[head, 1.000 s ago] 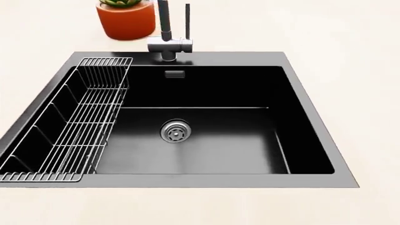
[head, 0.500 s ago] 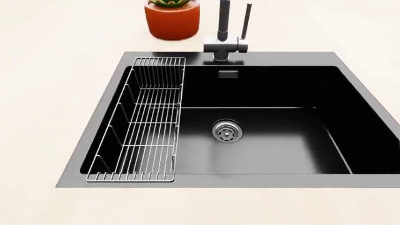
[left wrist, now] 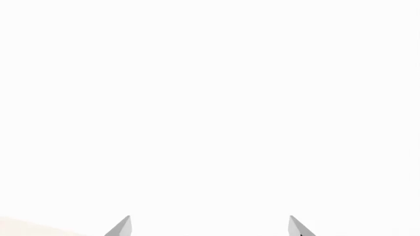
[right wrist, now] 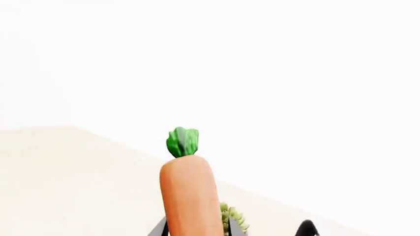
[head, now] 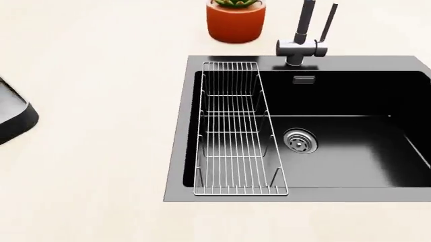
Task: Place the two vegetables and bowl onto the tray for setting up a vegetable dip station.
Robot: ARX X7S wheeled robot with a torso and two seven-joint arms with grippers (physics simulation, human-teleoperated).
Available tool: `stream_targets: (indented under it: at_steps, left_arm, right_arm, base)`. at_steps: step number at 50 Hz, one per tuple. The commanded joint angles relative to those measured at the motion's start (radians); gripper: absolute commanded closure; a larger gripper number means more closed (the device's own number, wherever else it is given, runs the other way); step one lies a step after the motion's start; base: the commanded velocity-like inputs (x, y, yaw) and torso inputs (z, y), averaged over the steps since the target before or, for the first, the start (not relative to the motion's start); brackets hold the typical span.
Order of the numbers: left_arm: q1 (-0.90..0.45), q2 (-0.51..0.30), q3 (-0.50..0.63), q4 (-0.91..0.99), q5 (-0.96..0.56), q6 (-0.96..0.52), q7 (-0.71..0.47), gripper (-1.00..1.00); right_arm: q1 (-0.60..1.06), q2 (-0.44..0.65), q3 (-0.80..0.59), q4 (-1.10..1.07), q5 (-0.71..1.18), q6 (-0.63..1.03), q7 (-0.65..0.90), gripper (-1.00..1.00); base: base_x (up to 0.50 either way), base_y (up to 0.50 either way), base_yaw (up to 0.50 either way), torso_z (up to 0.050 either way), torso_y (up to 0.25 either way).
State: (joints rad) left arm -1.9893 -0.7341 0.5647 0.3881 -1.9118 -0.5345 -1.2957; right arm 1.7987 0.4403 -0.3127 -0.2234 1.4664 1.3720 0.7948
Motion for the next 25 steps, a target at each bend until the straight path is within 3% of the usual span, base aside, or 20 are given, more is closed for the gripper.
stream_targets:
  at_steps: [1, 25]
  left_arm:
    - [-0.002, -0.002, -0.001, -0.003, 0.000, -0.001, 0.000, -1.00]
    - [-0.005, 0.001, 0.000, -0.005, 0.000, -0.002, 0.001, -1.00]
  right_arm:
    - [-0.004, 0.003, -0.015, -0.002, -0.013, -0.015, -0.016, 1.00]
    - [-0.019, 0.005, -0.034, 0.001, -0.011, -0.045, -0.026, 1.00]
  base:
    - [0.00, 0.50, 0.00, 0.000, 0.000]
    - [0.00, 0.50, 0.00, 0.000, 0.000]
